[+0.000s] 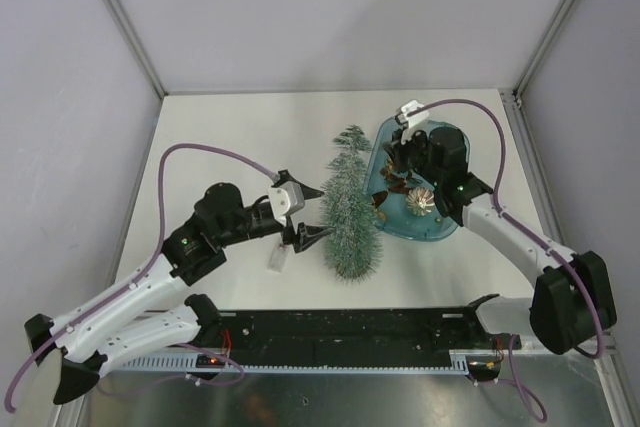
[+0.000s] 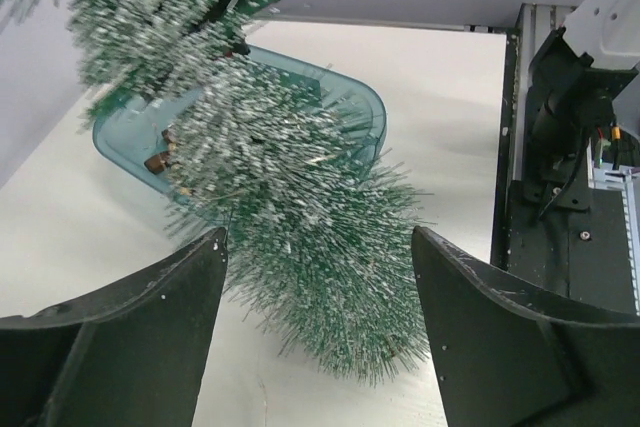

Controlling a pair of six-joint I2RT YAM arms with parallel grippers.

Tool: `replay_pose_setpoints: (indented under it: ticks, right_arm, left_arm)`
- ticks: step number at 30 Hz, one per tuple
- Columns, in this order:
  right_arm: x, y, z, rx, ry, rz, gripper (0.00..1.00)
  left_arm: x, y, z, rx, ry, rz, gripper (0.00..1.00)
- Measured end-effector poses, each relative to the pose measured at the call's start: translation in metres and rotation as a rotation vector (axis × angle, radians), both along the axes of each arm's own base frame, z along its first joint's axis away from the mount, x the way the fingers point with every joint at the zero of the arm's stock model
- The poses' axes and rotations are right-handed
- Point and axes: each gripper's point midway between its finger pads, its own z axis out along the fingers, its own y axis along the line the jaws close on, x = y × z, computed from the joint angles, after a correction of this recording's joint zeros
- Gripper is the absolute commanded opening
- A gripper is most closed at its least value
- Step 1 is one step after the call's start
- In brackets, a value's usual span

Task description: Decorate the small christmas tree

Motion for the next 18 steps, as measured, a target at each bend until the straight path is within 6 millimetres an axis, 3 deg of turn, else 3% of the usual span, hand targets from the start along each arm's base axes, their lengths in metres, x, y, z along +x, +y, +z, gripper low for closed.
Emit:
replay_pose_setpoints:
  ticks: [5,9,13,18]
  right_arm:
    - [-0.005,-0.024,0.000,-0.003,0.025,-0.141,0.00]
    - [-0.022,-0.028,0.000,-0.027,0.056,-0.224,0.00]
    - [-0.054,-0.018,-0.025,-0.125,0.141,-0.260,0.00]
    - [-0.109,-0.014,-0.066,-0.297,0.273,-0.261,0.00]
  left_arm:
    - [0.002,0.001,-0.014,0.018,0.013,0.009,0.69]
    - [0.004,0.003,-0.021,0.028,0.014,0.025,0.66]
    - [0.004,0.007,-0.021,0.023,0.004,0.039,0.66]
    - [0.006,0.012,-0.016,-0.003,0.016,0.061,0.67]
